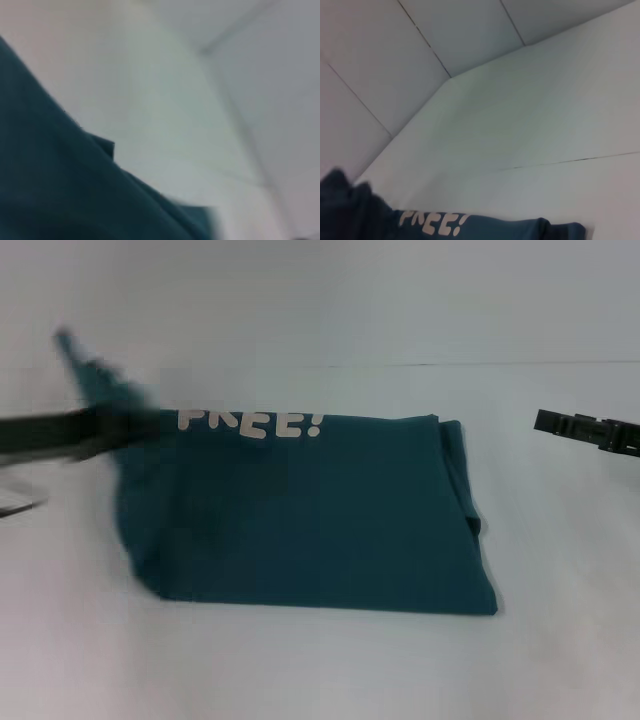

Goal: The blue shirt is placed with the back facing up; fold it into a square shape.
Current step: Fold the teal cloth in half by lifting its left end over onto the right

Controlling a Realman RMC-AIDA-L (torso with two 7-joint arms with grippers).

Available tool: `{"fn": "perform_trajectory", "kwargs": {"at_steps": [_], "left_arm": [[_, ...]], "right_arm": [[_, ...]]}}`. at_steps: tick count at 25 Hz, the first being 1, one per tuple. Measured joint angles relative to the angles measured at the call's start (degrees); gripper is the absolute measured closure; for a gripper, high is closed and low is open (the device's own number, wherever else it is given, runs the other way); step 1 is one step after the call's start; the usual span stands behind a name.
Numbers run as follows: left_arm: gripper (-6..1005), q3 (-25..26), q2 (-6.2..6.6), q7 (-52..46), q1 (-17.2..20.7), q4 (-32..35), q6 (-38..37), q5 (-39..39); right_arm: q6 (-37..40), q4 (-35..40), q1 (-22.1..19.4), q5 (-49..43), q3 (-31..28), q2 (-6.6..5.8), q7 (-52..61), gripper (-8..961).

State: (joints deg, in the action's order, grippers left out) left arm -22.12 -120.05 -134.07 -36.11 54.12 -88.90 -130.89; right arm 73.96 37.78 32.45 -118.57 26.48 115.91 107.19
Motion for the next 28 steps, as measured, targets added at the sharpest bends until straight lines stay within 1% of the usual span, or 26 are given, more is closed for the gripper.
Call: {"fn": "perform_trajectory", "kwargs": {"at_steps": [2,3,4,5,6,7,9,10,11,13,15,17,19,21,23,25,28], "left_arm": [[991,-3.2,-1.83,1.1,-2.0,-2.6,1.4,5.0],[991,-6.1,-3.16,2.2,-4.0,-5.2,3.4,8.1],[991,-7.1,-3.56,2.6,-4.8,-6.3,4.4,9.2],[986,-9.5,-4.11,3.8,-6.4,-8.9,6.7,11.7],[981,-11.9,-4.50,5.2,-8.1,-12.3,9.1,14.6],[976,-15.8,-4.51,9.0,-11.0,-19.9,13.2,20.2],[966,-17.7,-4.54,13.3,-13.8,-26.9,16.8,25.3],[961,-18.7,-4.63,20.1,-17.6,-36.4,21.5,31.2],[956,-18.7,-4.63,20.1,-17.6,-36.4,21.5,31.2],[946,-18.0,-4.65,27.2,-20.7,-45.6,26.3,36.2],[936,-15.6,-4.66,34.4,-23.1,-54.2,31.0,40.2],[926,-10.9,-4.66,42.1,-24.3,-61.1,34.8,42.1],[916,-3.4,-4.68,50.4,-23.6,-66.7,36.4,41.8],[907,1.0,-4.67,54.5,-21.7,-69.2,36.2,40.5],[897,3.4,-4.67,55.7,-19.7,-70.1,34.7,38.5],[887,4.2,-4.67,55.9,-17.7,-70.2,31.9,36.4],[872,4.6,-4.67,56.5,-15.8,-69.8,27.5,34.0]], "right_arm": [[0.2,0.0,-0.1,0.0,0.1,0.01,-0.6,58],[0.4,0.0,-0.1,0.0,0.1,-0.01,-1.0,58],[0.5,0.1,-0.2,0.0,0.1,-0.10,-1.3,58],[0.8,0.1,-0.2,-0.1,0.2,-0.30,-1.7,59],[1.2,0.2,-0.3,-0.1,0.2,-0.50,-2.1,59],[1.5,0.2,-0.4,-0.2,0.2,-0.69,-2.3,59],[2.5,0.5,-0.7,-0.3,0.3,-1.15,-2.8,60],[3.0,0.7,-0.8,-0.3,0.3,-1.39,-3.2,60],[3.4,0.7,-0.9,-0.3,0.3,-1.54,-3.5,60],[4.3,0.8,-1.1,-0.4,0.3,-2.08,-4.4,61],[4.6,0.9,-1.3,-0.5,0.3,-2.36,-5.1,62],[4.7,0.9,-1.3,-0.8,0.4,-2.49,-5.8,62],[4.7,0.9,-1.1,-1.0,0.4,-2.53,-6.5,63],[4.6,0.9,-0.8,-1.0,0.5,-2.54,-7.0,64],[4.6,0.9,-0.8,-1.1,0.7,-2.56,-7.2,64],[4.6,0.9,-0.8,-1.1,0.9,-2.60,-7.2,65],[4.5,0.6,-0.8,-1.1,1.0,-2.62,-7.1,66]]}}
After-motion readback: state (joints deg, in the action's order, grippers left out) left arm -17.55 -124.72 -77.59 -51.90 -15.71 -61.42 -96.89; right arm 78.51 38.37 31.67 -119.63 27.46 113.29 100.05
